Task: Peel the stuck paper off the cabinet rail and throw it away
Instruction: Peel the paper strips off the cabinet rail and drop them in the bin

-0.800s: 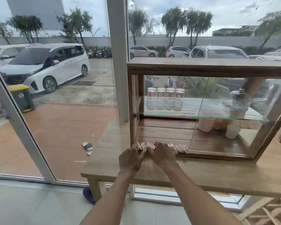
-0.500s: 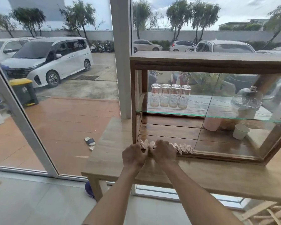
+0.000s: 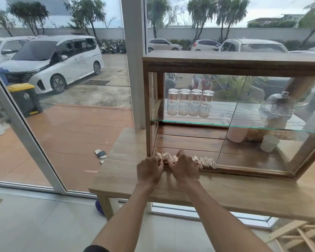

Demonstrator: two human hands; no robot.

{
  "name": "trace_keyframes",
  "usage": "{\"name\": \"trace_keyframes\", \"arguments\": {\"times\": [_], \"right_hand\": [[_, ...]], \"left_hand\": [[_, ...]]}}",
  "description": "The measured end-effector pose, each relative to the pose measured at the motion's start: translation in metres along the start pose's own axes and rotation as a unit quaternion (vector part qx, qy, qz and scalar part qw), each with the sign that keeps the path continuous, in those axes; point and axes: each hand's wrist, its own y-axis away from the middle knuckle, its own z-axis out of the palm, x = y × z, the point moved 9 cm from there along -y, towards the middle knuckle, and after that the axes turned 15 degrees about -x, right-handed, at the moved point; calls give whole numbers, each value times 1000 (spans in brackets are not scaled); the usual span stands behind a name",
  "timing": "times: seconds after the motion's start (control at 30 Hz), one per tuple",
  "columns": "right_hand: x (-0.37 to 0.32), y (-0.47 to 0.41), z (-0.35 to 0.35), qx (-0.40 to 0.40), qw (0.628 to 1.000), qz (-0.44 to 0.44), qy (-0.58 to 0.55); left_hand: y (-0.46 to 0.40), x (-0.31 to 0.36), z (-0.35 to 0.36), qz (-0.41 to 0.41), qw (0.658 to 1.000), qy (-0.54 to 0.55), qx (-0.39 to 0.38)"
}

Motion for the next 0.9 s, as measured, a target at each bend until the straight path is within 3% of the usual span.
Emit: {"name": "trace_keyframes", "arguments": {"times": [0.43,0.9], "right_hand": [[2,1,6,-28,999,30,-18],[5,56,20,8,994,-38,-102]], "left_hand": [[12,-6,-6,41,998,29,22],[72,-36,-20,29,996,56,68]]}}
